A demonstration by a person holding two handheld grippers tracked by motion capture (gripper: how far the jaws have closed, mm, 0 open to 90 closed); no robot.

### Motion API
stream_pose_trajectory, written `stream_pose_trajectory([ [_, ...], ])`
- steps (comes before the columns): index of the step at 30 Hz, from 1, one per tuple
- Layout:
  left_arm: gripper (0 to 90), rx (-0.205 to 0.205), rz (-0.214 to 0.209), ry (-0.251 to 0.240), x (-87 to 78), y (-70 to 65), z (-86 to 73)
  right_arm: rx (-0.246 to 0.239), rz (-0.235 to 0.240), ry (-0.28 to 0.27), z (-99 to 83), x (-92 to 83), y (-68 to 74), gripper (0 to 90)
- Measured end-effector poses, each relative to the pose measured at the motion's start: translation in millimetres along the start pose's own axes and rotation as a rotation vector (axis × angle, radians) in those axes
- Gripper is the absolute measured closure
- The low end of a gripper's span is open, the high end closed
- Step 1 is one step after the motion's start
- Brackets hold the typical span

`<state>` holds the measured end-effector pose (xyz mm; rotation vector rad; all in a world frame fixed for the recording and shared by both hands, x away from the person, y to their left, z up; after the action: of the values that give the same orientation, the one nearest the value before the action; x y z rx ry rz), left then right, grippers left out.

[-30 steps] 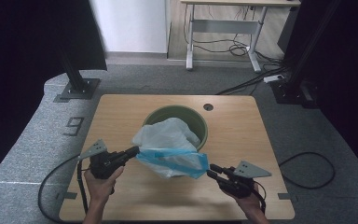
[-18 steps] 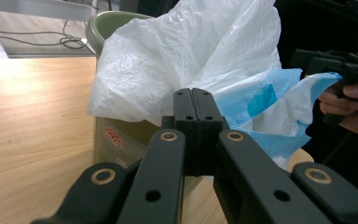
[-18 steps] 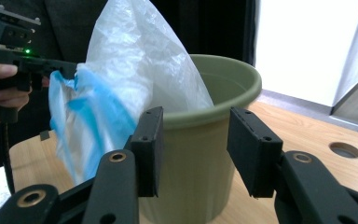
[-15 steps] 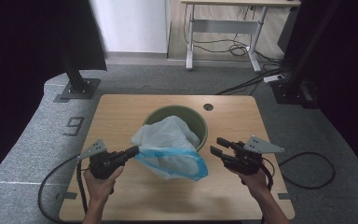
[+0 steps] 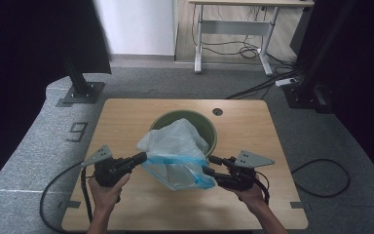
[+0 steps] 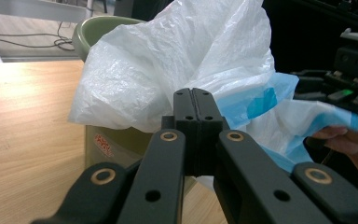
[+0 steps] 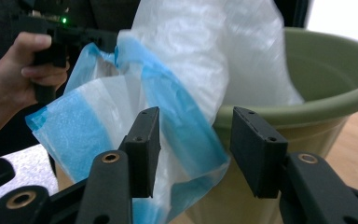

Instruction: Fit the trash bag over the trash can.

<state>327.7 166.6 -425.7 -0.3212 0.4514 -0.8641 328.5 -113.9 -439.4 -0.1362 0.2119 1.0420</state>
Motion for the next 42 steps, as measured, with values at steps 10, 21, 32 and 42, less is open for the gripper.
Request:
stream_pose_trajectory([
  [10, 90.0, 0.005, -0.020, -0.018, -4.4, -4.8, 8.3, -0.136, 0.025, 0.004, 7.0, 4.6, 15.2, 84.5],
  [21, 90.0, 0.053, -0.013, -0.020, -3.0, -15.9, 23.1, -0.113, -0.065, -0.021, 36.3, -19.7, -10.2, 85.0],
  [32, 90.0, 0.101, -0.020, -0.019, -5.7, -30.6, 42.1, -0.134, -0.085, -0.035, 62.9, -28.0, -18.2, 88.3],
  [42, 44.0, 0.223, 0.037, -0.004, -4.1, -58.6, 55.7, -0.125, -0.073, -0.005, 73.0, -12.2, -15.1, 88.6],
])
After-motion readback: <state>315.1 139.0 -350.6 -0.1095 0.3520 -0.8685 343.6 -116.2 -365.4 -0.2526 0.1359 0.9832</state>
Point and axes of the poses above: each handheld gripper's, and its own axes: x roughly forward along the jaws, z roughly out of its top, y roughly to its left, the point moved 7 cm from there along x, roughly forward along the jaws, and after that the axes turned 8 degrees about -x, right-handed, at the moved point
